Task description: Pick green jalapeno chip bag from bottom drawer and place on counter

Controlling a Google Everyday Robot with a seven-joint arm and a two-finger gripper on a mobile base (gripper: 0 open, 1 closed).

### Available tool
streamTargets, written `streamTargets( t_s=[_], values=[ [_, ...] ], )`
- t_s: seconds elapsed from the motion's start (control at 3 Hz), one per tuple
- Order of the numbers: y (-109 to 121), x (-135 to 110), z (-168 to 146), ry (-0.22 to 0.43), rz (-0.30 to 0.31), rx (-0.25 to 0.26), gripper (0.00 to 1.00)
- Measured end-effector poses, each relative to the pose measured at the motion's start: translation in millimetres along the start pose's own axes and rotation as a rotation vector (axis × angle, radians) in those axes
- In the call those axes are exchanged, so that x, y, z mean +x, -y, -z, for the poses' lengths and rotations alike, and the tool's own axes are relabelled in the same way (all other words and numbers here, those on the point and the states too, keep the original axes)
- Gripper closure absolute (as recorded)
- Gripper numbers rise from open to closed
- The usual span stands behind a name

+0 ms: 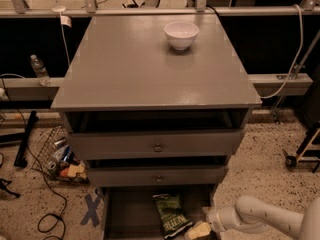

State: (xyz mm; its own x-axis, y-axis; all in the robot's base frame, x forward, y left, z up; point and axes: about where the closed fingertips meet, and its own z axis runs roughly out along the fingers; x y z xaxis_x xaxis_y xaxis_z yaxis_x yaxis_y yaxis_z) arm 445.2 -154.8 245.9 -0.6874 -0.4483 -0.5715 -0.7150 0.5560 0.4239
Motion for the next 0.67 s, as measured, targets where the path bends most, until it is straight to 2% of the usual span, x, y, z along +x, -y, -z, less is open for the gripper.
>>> streamTargets(
  t_s=[0.33,0.67],
  values=[
    [12.8,-7.4,-19.5,0.022,-0.006,0.034,0.0],
    [31.0,-13.5,-42.7,0.028,-0.022,0.09,0.0]
  ],
)
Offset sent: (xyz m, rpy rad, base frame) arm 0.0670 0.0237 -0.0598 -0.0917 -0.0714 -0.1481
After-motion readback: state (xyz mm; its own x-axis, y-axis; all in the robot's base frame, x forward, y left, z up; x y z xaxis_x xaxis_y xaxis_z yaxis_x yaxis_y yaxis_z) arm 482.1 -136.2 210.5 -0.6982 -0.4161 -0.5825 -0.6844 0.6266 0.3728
